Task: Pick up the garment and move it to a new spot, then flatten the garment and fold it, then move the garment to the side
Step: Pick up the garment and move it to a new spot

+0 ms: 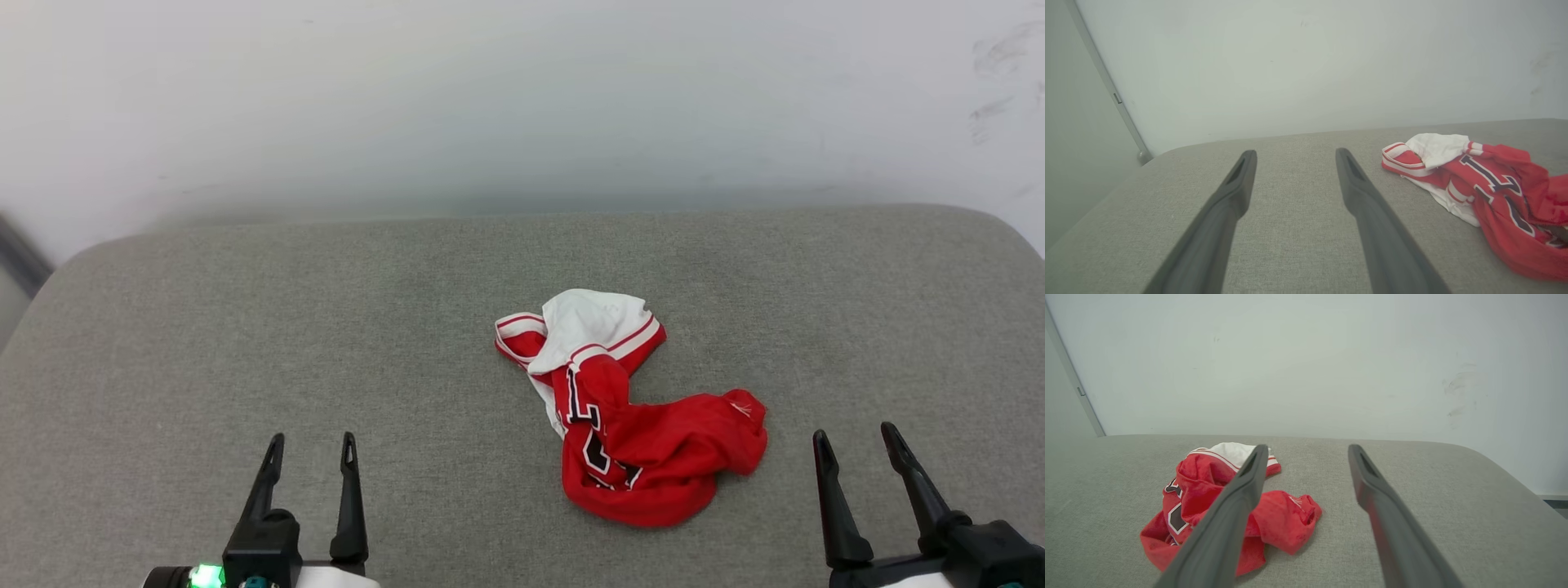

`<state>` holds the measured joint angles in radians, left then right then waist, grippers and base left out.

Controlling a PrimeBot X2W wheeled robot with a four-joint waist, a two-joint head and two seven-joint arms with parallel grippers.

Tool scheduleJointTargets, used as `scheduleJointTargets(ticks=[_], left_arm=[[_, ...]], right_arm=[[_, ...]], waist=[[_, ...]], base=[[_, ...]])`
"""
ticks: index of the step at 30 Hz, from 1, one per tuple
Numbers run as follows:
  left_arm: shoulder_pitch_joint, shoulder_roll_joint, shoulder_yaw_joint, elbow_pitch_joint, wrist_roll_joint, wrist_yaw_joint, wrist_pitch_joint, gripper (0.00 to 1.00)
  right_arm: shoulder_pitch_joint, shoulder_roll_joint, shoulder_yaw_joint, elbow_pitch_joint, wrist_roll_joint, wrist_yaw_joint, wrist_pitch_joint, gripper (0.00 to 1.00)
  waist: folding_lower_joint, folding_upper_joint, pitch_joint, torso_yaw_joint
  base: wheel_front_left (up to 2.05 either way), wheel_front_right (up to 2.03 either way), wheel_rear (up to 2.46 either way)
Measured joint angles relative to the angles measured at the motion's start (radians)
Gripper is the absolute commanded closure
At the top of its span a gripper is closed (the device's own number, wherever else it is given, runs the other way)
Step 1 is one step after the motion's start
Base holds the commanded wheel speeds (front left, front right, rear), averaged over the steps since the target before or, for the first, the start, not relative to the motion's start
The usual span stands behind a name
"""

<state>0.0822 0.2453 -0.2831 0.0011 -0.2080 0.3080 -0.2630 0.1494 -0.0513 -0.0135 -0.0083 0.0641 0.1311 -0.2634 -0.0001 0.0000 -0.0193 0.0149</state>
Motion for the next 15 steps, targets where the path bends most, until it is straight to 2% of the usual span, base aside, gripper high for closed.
scheduleJointTargets(ticks=[6,15], left_arm=[[0.024,-0.041,0.049,0.018,0.04,-0.054,0.0,0.0],[0.037,-0.09,0.103,0.03,0.083,-0.113,0.0,0.0]], right_arm=[[0.019,0.0,0.002,0.002,0.007,0.0,0.0,0.0],[0.022,0.0,0.006,0.002,0.015,0.0,0.0,0.0]], waist=[[0.0,0.0,-0.012,-0.006],[0.0001,0.0,-0.017,-0.009]], base=[[0.0,0.0,0.0],[0.0,0.0,0.0]])
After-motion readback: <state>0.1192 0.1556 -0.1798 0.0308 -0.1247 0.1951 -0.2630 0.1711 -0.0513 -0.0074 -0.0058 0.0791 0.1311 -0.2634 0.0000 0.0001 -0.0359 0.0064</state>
